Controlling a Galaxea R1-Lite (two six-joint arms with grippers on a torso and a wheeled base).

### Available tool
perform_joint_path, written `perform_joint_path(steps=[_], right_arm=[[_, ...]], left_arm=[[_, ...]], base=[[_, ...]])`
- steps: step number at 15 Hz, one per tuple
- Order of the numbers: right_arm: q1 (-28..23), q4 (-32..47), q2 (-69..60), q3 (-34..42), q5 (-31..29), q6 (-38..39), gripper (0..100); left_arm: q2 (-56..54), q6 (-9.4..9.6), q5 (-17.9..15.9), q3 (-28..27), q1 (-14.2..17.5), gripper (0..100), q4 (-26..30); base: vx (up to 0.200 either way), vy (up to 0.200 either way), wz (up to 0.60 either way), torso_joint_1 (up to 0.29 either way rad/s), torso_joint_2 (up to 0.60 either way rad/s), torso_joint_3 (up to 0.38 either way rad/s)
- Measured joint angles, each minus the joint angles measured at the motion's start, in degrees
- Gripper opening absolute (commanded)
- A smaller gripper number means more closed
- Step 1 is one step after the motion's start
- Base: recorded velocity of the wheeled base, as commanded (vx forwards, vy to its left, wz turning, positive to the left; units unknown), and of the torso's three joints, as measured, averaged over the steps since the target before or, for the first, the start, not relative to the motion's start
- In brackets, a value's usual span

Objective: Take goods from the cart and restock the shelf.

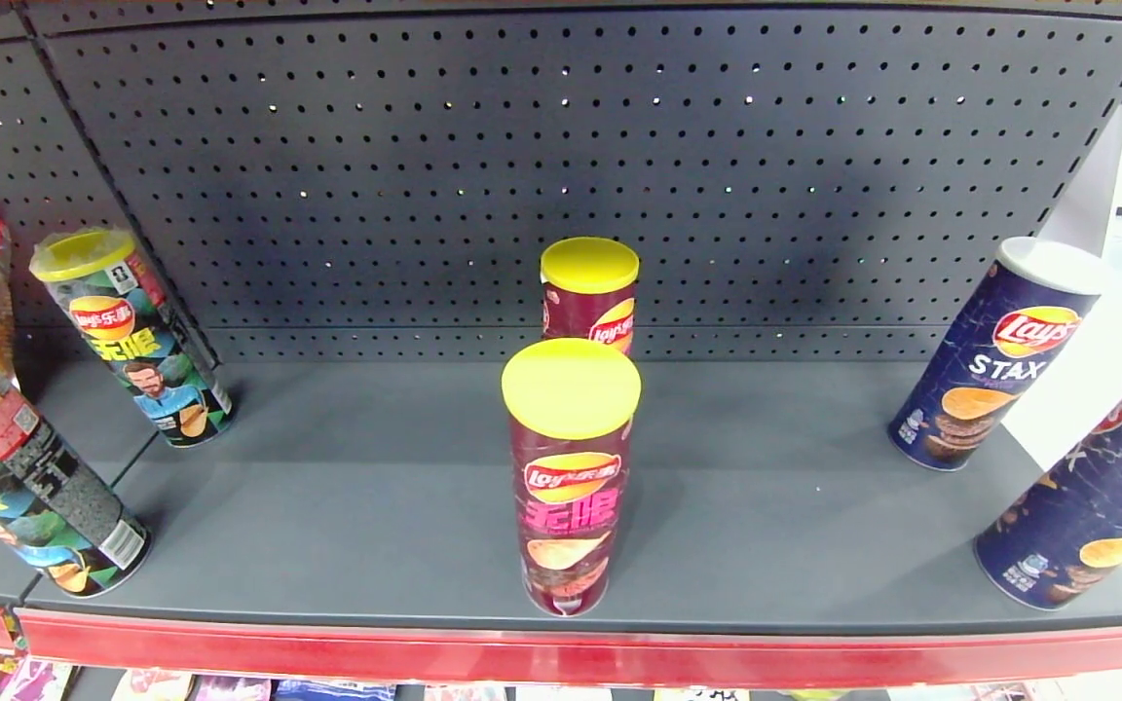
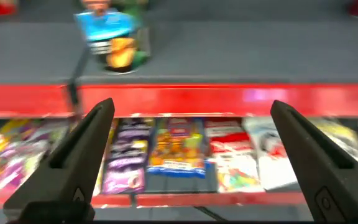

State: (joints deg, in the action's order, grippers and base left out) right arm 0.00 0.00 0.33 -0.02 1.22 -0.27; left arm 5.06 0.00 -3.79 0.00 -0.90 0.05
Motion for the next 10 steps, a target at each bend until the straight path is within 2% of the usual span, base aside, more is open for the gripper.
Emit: perform_joint_path(steps=[1,2,4,10], right_arm=[[0.0,0.0,-0.02,0.02,0.0,0.11,100],[0.0,0.0,-0.02,0.02,0.0,0.11,100],[0.0,0.0,-0.02,0.02,0.0,0.16,100],[0.0,0.0,-0.04,0.02,0.06,-0.13,100]], left_arm=[[-0.13,0.11,0.62,0.0,-1.63,100,0.0],[-0.66,0.16,1.72,0.0,-1.6,100,0.0],[-2.85,-0.62,5.79,0.0,0.22,100,-0.05],[-4.88,-0.43,5.62,0.0,1.12,100,-0.05]], base=[[0.0,0.0,0.0,0.0,0.0,0.0],[0.0,0.0,0.0,0.0,0.0,0.0],[0.0,0.0,0.0,0.0,0.0,0.0],[0.0,0.0,0.0,0.0,0.0,0.0]])
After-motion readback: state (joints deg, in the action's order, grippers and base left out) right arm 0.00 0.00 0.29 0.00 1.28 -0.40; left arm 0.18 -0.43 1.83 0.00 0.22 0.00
